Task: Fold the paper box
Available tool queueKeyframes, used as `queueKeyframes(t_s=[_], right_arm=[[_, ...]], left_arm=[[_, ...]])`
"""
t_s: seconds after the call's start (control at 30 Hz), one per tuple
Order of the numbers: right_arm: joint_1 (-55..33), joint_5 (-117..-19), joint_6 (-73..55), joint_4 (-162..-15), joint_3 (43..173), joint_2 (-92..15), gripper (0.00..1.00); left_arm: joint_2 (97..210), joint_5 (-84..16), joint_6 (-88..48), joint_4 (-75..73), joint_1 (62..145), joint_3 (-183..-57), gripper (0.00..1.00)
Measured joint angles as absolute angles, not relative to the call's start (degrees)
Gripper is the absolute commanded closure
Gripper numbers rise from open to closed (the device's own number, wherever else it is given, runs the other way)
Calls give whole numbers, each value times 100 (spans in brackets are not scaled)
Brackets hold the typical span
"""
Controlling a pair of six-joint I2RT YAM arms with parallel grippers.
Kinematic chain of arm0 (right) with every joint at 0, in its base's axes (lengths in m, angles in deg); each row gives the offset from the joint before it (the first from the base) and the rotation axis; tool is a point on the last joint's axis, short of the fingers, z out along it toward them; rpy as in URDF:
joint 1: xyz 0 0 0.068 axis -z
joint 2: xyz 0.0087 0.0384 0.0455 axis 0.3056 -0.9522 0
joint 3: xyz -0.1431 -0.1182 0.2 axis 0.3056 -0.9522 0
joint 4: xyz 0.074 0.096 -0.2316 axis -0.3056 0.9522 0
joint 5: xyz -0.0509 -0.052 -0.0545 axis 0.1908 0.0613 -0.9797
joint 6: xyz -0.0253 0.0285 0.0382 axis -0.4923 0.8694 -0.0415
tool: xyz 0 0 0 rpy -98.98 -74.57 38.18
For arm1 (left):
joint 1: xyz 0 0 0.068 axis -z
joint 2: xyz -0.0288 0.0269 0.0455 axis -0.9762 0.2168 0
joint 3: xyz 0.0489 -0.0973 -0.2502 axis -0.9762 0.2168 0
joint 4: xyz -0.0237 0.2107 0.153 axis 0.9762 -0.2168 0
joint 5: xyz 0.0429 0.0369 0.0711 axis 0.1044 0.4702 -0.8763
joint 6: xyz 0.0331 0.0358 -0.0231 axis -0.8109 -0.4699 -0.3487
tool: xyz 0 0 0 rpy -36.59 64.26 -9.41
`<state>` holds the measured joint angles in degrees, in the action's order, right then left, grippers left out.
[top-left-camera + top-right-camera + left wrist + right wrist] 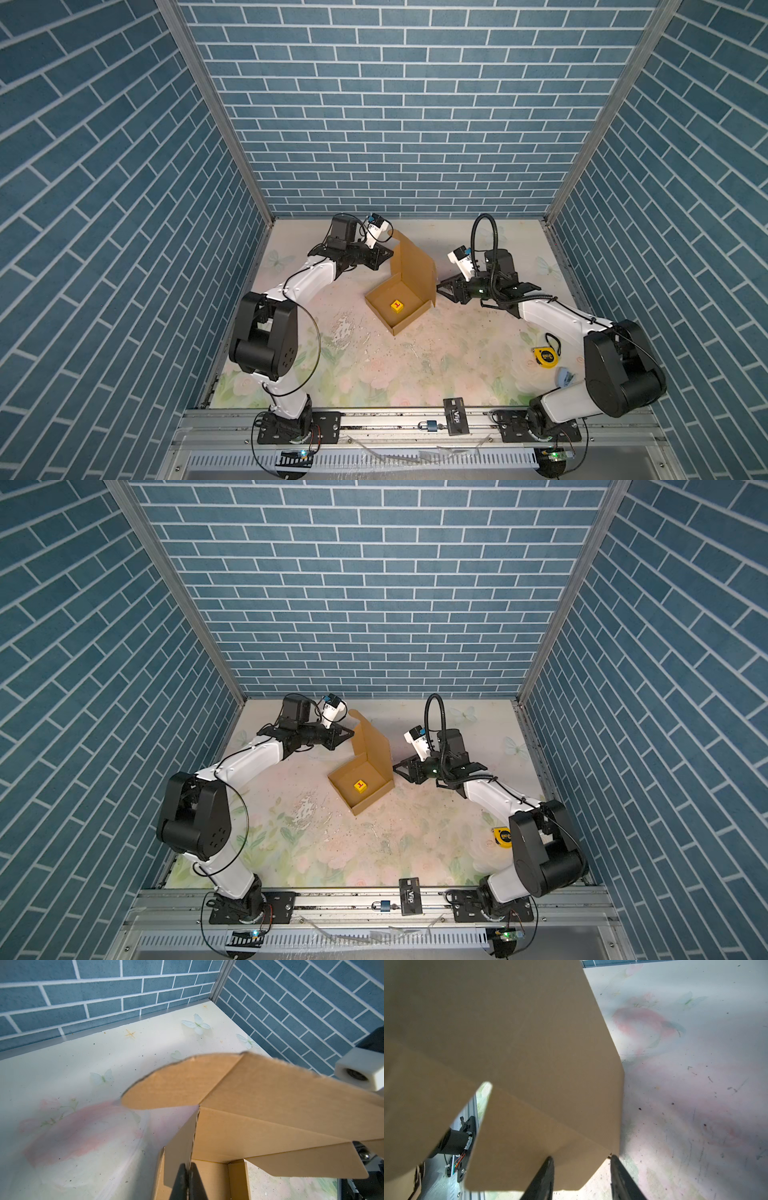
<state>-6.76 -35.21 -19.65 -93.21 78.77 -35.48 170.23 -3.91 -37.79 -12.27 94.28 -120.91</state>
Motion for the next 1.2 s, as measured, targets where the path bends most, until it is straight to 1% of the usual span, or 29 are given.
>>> queueKeyframes(t_s=[0.17, 0.27, 0.53, 0.73, 0.83, 1.03, 1.2], right_arm=[[-766, -3346, -2426, -9395, 7606, -3430, 48], [-831, -3318, -2680, -9489, 7433, -3312, 47], [-934, -3399, -2859, -9773, 7447, -3327, 47], [-919, -3405, -3180, -9561, 7464, -3268, 43], [-796, -3324, -3465, -9076, 7466, -3008, 40], [-180, -3311, -4267, -8057, 7466, -1983, 32], [332, -3639, -4953, -7627, 7466, -1467, 32]], left_arm=[[17023, -391, -3784, -1306, 9430, -12091, 94], [17023, -393, -3784, -1310, 9443, -12093, 94], [17028, -417, -3823, -1371, 9570, -12144, 93], [17028, -487, -3963, -1481, 9638, -12209, 93], [17028, -494, -4013, -1494, 9642, -12209, 93], [17028, -498, -4048, -1496, 9642, -12209, 93], [17028, -498, -4068, -1487, 9642, -12209, 93]])
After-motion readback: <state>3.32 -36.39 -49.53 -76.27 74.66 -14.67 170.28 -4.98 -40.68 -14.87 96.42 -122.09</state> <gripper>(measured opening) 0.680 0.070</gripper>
